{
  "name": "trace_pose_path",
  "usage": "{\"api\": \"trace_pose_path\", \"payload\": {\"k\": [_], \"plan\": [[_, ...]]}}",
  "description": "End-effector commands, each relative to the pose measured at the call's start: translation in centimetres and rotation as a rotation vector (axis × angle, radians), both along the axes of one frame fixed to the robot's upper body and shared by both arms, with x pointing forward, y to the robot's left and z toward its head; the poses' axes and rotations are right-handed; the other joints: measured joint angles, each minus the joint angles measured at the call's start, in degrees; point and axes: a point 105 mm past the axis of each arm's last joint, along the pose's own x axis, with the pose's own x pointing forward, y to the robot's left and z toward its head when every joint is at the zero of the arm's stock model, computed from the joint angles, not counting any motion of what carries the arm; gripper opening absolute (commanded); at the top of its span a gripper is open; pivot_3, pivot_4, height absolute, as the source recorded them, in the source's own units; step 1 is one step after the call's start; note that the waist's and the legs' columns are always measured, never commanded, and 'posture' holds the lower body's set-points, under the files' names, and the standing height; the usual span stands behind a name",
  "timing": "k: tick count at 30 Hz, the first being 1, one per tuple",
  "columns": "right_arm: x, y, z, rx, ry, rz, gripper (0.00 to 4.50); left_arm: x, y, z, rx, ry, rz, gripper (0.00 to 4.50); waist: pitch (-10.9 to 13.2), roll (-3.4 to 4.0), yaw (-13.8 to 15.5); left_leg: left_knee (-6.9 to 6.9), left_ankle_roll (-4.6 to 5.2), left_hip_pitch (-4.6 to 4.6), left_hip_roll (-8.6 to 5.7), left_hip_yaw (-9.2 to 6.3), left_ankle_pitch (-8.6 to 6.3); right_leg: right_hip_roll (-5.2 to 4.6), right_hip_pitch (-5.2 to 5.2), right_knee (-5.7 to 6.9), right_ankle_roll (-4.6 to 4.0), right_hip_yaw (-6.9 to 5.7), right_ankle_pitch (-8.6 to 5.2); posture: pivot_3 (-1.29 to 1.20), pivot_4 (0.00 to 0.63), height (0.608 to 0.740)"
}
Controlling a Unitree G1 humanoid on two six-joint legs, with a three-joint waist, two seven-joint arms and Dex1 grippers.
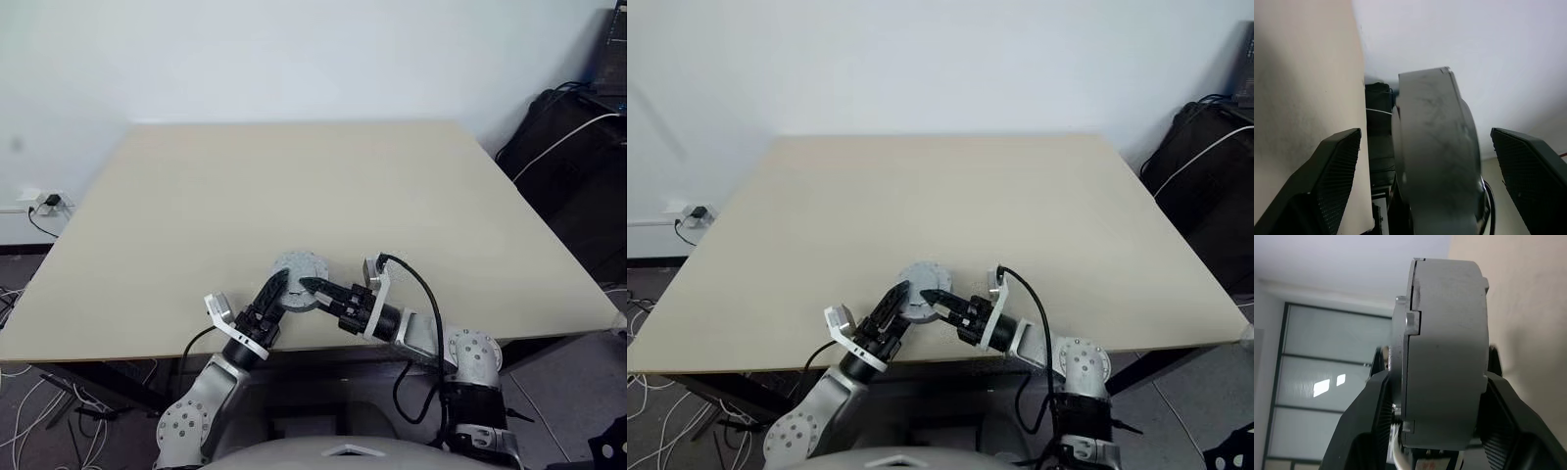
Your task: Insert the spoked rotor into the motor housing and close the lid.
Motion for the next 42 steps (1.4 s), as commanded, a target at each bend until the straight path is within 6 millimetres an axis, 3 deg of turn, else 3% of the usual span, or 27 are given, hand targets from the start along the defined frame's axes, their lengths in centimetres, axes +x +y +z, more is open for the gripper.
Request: {"api": "trace_pose_path", "payload": {"k": [1, 11, 14, 19, 20, 30, 38, 42], "plan": [[0.0, 0.3, 2.5, 0.062, -0.092, 0.024, 2.08, 0.4, -1.8, 1.4, -0.121, -0.026, 0.000, 4.47, 0.0, -0.01, 0.0, 0.00, 0.00, 0.00, 0.00, 0.00, 0.00, 0.00, 0.01, 0.00, 0.00, 0.00, 0.00, 0.00, 0.000, 0.740], [-0.7, 0.5, 2.4, 0.058, -0.090, 0.061, 2.08, 0.5, -2.2, 1.4, -0.124, -0.023, -0.018, 4.47, 0.0, -0.01, 0.0, 0.02, 0.00, 0.00, -0.01, -0.01, 0.00, 0.00, 0.02, -0.01, 0.00, 0.00, 0.00, 0.00, 0.000, 0.740], [-0.7, 0.4, 2.4, 0.053, -0.089, 0.062, 2.08, 0.5, -2.1, 1.3, -0.126, -0.020, -0.015, 3.90, 0.0, -0.02, 0.0, 0.02, 0.00, 0.00, -0.01, -0.01, 0.00, 0.00, 0.02, -0.01, 0.00, -0.01, 0.00, 0.00, 0.000, 0.740], [-0.6, 0.3, 2.0, 0.040, -0.080, 0.055, 2.08, 0.6, -1.9, 1.3, -0.122, -0.026, 0.001, 2.26, 0.0, -0.03, 0.0, 0.03, 0.01, 0.00, -0.01, -0.01, 0.00, 0.00, 0.03, -0.01, 0.00, -0.01, 0.00, 0.00, 0.000, 0.740], [-0.6, 0.3, 1.9, 0.037, -0.078, 0.052, 2.08, 0.6, -1.9, 1.4, -0.121, -0.028, 0.004, 2.17, 0.0, -0.03, 0.0, 0.03, 0.00, 0.00, 0.00, -0.02, 0.00, 0.00, 0.03, -0.01, 0.00, -0.01, 0.00, 0.00, 0.000, 0.740], [-0.4, 0.1, 1.5, -0.064, -0.146, 0.020, 2.08, 0.6, -1.7, 1.3, -0.111, -0.029, 0.006, 2.17, 0.0, -0.04, 0.1, 0.04, 0.01, 0.01, -0.01, -0.02, -0.01, 0.00, 0.05, -0.01, 0.01, -0.01, 0.00, 0.00, 0.000, 0.740], [-0.6, -0.6, 0.7, -0.093, -0.128, 0.012, 4.50, 0.6, -1.7, 1.2, -0.102, -0.029, 0.011, 2.14, 0.0, -0.07, 0.1, 0.07, 0.01, 0.02, -0.02, -0.04, -0.01, 0.00, 0.08, -0.01, 0.01, -0.01, 0.00, 0.00, 0.000, 0.740], [-0.7, -1.8, 0.0, -0.124, -0.105, -0.022, 4.50, 0.7, -1.4, 1.3, -0.076, -0.034, 0.030, 2.14, 0.0, -0.09, 0.2, 0.07, 0.02, 0.01, -0.04, -0.04, -0.01, -0.01, 0.09, -0.03, 0.01, 0.00, 0.00, 0.00, 0.000, 0.740]]}}
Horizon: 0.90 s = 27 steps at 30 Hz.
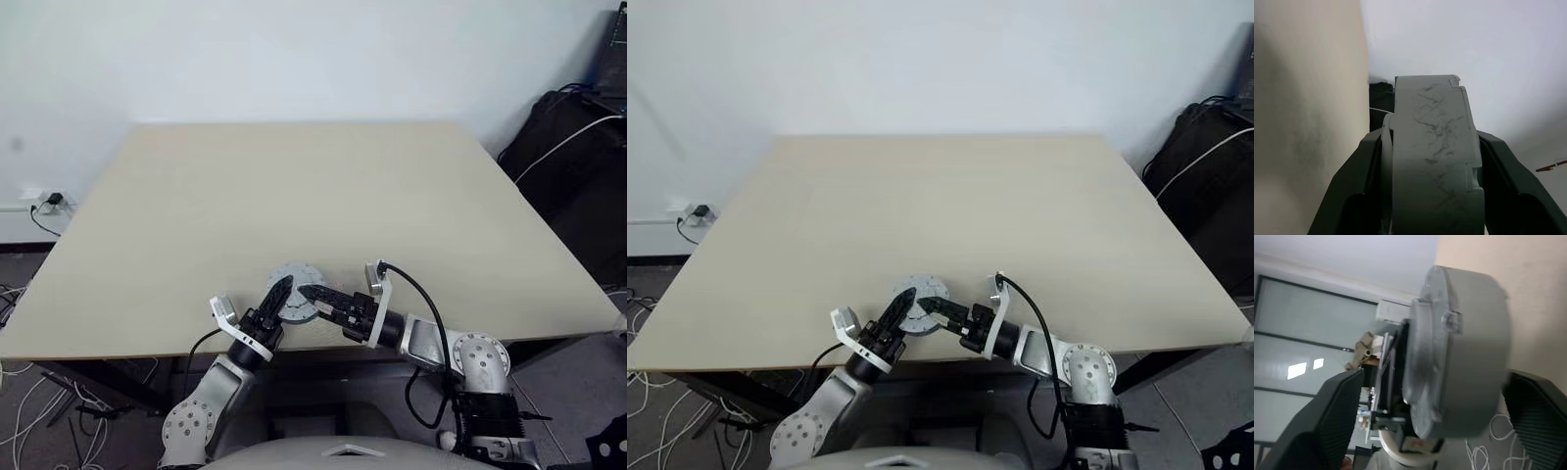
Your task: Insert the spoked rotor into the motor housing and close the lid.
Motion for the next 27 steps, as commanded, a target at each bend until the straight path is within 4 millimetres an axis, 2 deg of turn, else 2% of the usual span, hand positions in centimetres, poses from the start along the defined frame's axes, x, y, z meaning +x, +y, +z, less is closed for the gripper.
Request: {"api": "trace_pose_path", "payload": {"k": [1, 4, 9, 14, 19, 23, 27], "plan": [[0.3, -1.3, 0.7, -0.009, -0.040, -0.052, 4.50, 0.9, -0.6, 2.1, -0.059, -0.073, 0.051, 2.14, 0.0, -0.02, 0.0, 0.00, 0.00, 0.00, 0.00, 0.00, 0.00, 0.00, 0.00, 0.00, 0.00, 0.00, 0.00, 0.00, 0.000, 0.740], [0.3, -1.9, 0.3, -0.045, -0.037, -0.081, 4.50, 1.4, 0.1, 2.0, -0.024, -0.072, 0.095, 2.14, 0.0, -0.02, -0.1, 0.00, 0.00, 0.00, 0.00, 0.00, 0.00, 0.00, 0.00, 0.00, 0.00, 0.00, 0.00, 0.00, 0.000, 0.740], [0.6, -2.3, -0.4, -0.195, -0.110, -0.105, 4.50, 3.8, 2.0, 1.8, 0.059, -0.045, 0.208, 2.14, 0.0, -0.04, 0.1, 0.04, -0.01, 0.01, 0.01, -0.01, 0.01, 0.01, 0.02, 0.01, 0.07, -0.01, -0.03, 0.00, 0.000, 0.740], [0.9, -1.9, 0.0, -0.326, -0.279, -0.086, 4.50, 6.8, 3.8, 1.4, 0.124, 0.003, 0.296, 2.14, 0.0, -0.12, 0.6, 0.13, -0.01, 0.01, -0.04, -0.05, 0.01, 0.03, 0.07, 0.01, 0.08, 0.01, 0.03, 0.00, 0.000, 0.740], [1.5, -1.7, 0.2, -0.540, -0.575, -0.106, 4.50, 10.1, 5.5, 0.6, 0.164, 0.069, 0.379, 2.14, 0.0, -0.32, 0.7, 0.12, -0.01, 0.00, -0.10, -0.08, 0.01, 0.03, 0.12, -0.10, 0.15, 0.00, 0.09, 0.00, 0.000, 0.740], [2.1, -2.1, 0.5, -0.660, -0.759, -0.169, 4.50, 12.1, 6.2, 0.8, 0.154, 0.078, 0.413, 2.14, 0.1, -0.57, 0.9, 0.13, -0.21, -0.06, -0.14, -0.10, 0.13, 0.03, 0.18, -0.27, 0.28, -0.01, 0.17, 0.00, 0.000, 0.740], [2.3, -2.5, 0.1, -0.743, -0.843, -0.200, 4.50, 13.7, 6.3, 1.1, 0.156, 0.084, 0.426, 2.14, 0.1, -0.65, 1.3, 0.13, -0.11, -0.11, -0.23, -0.13, 0.12, 0.04, 0.41, -0.76, 0.51, 0.01, 0.37, 0.00, 0.000, 0.740]]}}
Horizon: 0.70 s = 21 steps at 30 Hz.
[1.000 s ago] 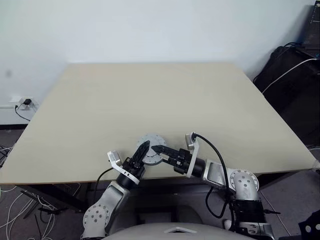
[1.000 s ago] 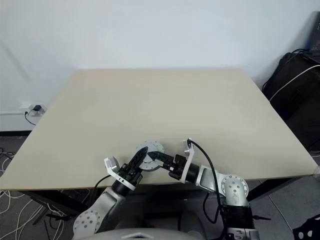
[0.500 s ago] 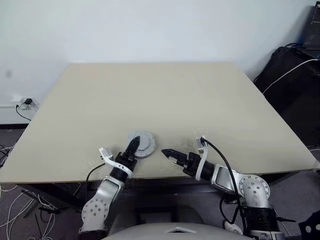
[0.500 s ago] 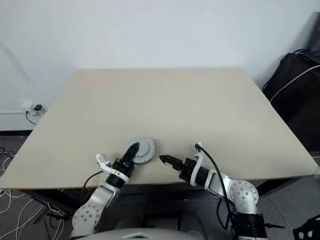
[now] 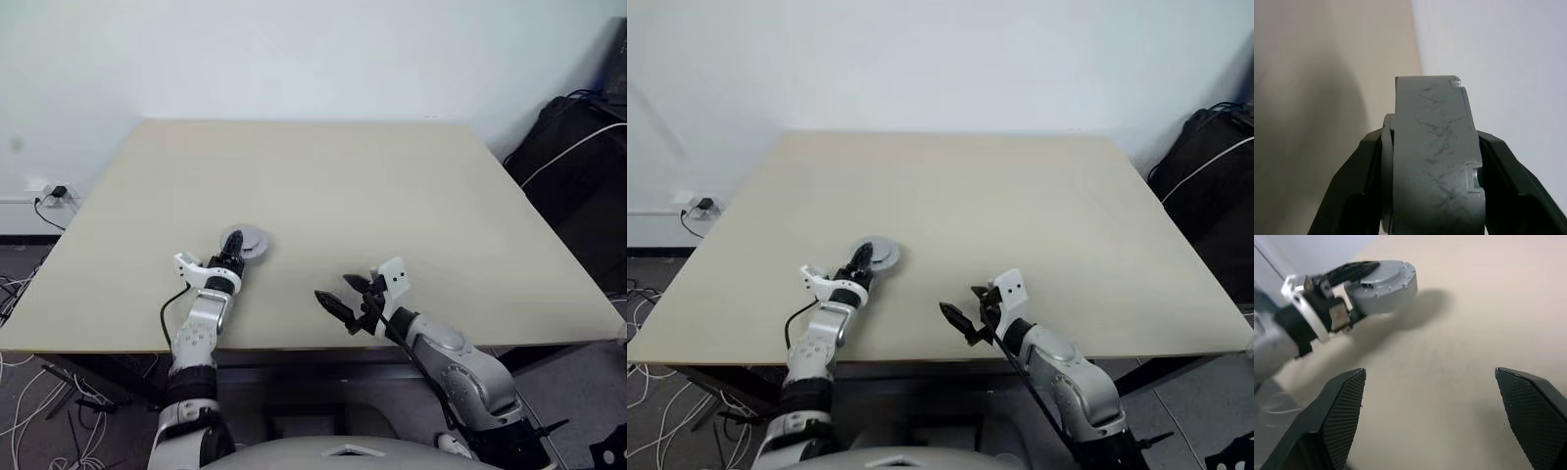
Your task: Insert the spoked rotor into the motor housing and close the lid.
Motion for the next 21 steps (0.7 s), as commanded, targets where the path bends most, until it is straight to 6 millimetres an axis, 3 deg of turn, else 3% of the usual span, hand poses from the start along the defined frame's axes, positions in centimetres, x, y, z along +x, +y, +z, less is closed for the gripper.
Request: {"api": "trace_pose_path", "payload": {"k": [1, 12, 21], "plan": [[0.4, -0.1, 0.8, -0.022, -0.110, -0.021, 4.50, 1.8, -0.9, 2.2, -0.013, -0.080, -0.010, 2.14, 0.0, -0.06, 0.1, 0.00, 0.04, 0.00, -0.04, 0.01, -0.02, -0.02, 0.01, -0.06, 0.02, 0.03, 0.01, 0.00, 0.000, 0.740], [0.7, -0.8, -0.1, -0.054, -0.169, -0.067, 4.50, 4.9, -0.3, 1.3, 0.034, 0.043, 0.067, 2.14, 0.0, -0.11, 0.0, -0.02, 0.01, 0.00, -0.05, 0.11, -0.01, 0.00, 0.04, -0.12, 0.07, 0.02, 0.04, 0.00, 0.000, 0.740], [0.8, -0.8, -0.4, -0.065, -0.158, -0.077, 4.50, 5.5, -0.3, -1.0, 0.127, 0.201, 0.054, 2.14, 0.0, -0.12, 0.1, -0.02, 0.02, -0.01, -0.06, 0.12, -0.01, 0.00, 0.05, -0.13, 0.31, 0.02, 0.18, 0.00, 0.000, 0.740]]}}
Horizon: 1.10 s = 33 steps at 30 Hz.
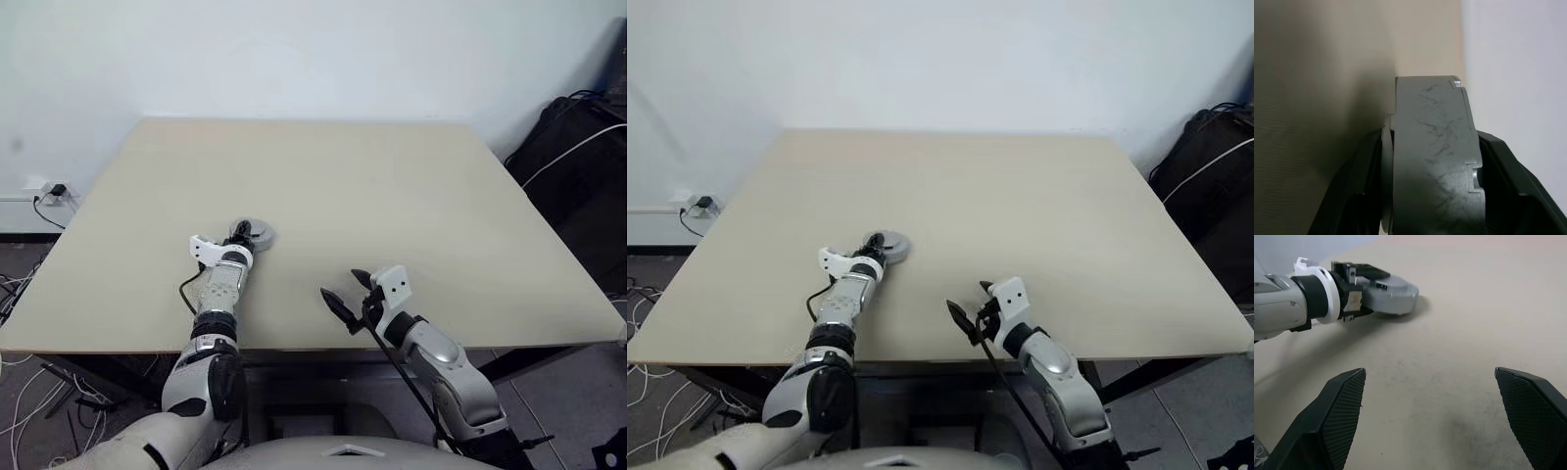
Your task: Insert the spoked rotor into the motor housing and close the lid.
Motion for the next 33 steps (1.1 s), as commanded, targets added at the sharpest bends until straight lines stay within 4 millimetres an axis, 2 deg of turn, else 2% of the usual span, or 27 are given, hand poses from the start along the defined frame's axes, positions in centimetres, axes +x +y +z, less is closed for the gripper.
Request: {"api": "trace_pose_path", "payload": {"k": [1, 2, 4, 5, 9, 10, 13, 16, 19, 23, 28, 31, 33], "plan": [[0.5, -0.1, 1.1, 0.008, -0.049, -0.007, 4.50, 1.0, -0.2, 1.4, 0.041, -0.016, -0.023, 2.14, 0.0, 0.00, 0.1, 0.00, 0.00, 0.01, 0.00, 0.01, 0.00, 0.00, 0.03, 0.00, 0.01, -0.01, 0.01, 0.00, 0.000, 0.740], [0.5, 0.0, 1.1, 0.009, -0.047, -0.009, 4.50, 0.9, -0.1, 1.1, 0.052, 0.000, -0.025, 2.14, 0.0, 0.00, 0.0, 0.01, 0.00, 0.04, 0.00, 0.01, 0.00, 0.00, 0.04, 0.01, 0.02, 0.01, 0.02, 0.00, 0.000, 0.740], [0.5, 0.0, 1.0, 0.012, -0.037, -0.013, 4.50, 0.3, 0.0, 0.2, 0.071, 0.040, -0.037, 2.85, 0.0, 0.02, 0.0, 0.01, 0.00, 0.09, 0.00, -0.02, 0.00, -0.01, 0.07, 0.03, 0.02, 0.03, 0.02, 0.00, 0.000, 0.740], [0.6, 0.0, 0.9, 0.011, -0.033, -0.012, 4.50, 0.0, 0.1, -0.3, 0.079, 0.061, -0.042, 3.04, 0.0, 0.03, 0.0, 0.01, 0.00, 0.13, 0.00, -0.02, 0.00, -0.01, 0.10, 0.03, 0.02, 0.03, 0.02, 0.00, 0.000, 0.740], [0.6, 0.2, 0.5, 0.003, -0.023, -0.010, 4.50, -1.5, 0.7, -2.0, 0.097, 0.127, -0.055, 4.32, -0.6, 0.22, -0.4, 0.00, -0.01, 0.18, 0.01, -0.03, 0.00, 0.00, 0.12, 0.06, 0.02, 0.06, 0.02, 0.00, 0.000, 0.740], [0.6, 0.2, 0.5, 0.003, -0.022, -0.010, 4.50, -1.9, 0.8, -2.3, 0.103, 0.140, -0.061, 4.46, -0.7, 0.26, -0.6, 0.00, -0.01, 0.21, 0.02, -0.01, 0.00, -0.01, 0.13, 0.06, 0.02, 0.10, 0.02, 0.00, 0.000, 0.740], [0.6, 0.3, 0.4, 0.004, -0.015, -0.012, 4.50, -3.8, 1.6, -3.5, 0.127, 0.195, -0.070, 4.46, -0.8, 0.34, -1.4, -0.06, -0.01, 0.45, 0.04, 0.05, -0.01, 0.00, 0.32, 0.09, 0.00, 0.16, 0.00, 0.00, 0.000, 0.740], [0.5, 0.4, 0.1, 0.009, 0.002, -0.010, 4.50, -6.0, 2.8, -4.4, 0.132, 0.243, -0.069, 4.46, -0.9, 0.30, -2.0, -0.28, -0.01, 1.15, 0.09, 0.12, -0.08, 0.01, 0.94, 0.07, -0.31, 0.21, -0.24, 0.00, 0.000, 0.740], [0.6, 0.5, -0.1, 0.021, 0.016, -0.010, 4.50, -8.1, 3.5, -4.8, 0.158, 0.276, -0.098, 4.46, -1.2, 0.34, -2.5, -0.29, -0.03, 1.26, 0.16, 0.18, -0.08, 0.04, 0.94, 0.14, -0.32, 0.30, -0.24, 0.00, 0.000, 0.740], [0.7, 0.5, 0.0, 0.029, 0.016, -0.015, 4.50, -10.1, 3.8, -4.0, 0.215, 0.234, -0.172, 4.46, -1.5, 0.47, -3.0, -0.38, 0.12, 1.37, 0.18, 0.28, -0.19, 0.05, 0.94, 0.18, -0.37, 0.43, -0.27, 0.00, 0.000, 0.740], [1.1, 0.0, 0.0, 0.012, -0.015, -0.076, 4.50, -11.1, 3.8, -0.9, 0.612, 0.048, -0.315, 4.46, -1.4, 0.48, -3.0, -0.41, 0.10, 1.43, 0.19, 0.31, -0.23, 0.07, 0.91, 0.25, -0.48, 0.44, -0.33, 0.00, 0.000, 0.740], [1.3, -0.9, -0.1, 0.000, -0.042, -0.153, 4.50, -11.9, 3.3, 0.6, 0.774, -0.051, -0.327, 4.46, -1.4, 0.46, -2.4, -0.42, -0.16, 1.37, 0.22, 0.32, -0.12, 0.08, 0.82, 0.27, -0.52, 0.43, -0.35, 0.00, 0.000, 0.740], [1.5, -1.7, -0.1, -0.017, -0.078, -0.221, 4.50, -12.6, 3.2, 1.2, 0.960, -0.093, -0.326, 4.46, -1.4, 0.47, -1.9, -0.42, -0.16, 1.23, 0.22, 0.31, -0.12, 0.05, 0.68, 0.28, -0.53, 0.43, -0.34, 0.00, 0.000, 0.740]]}}
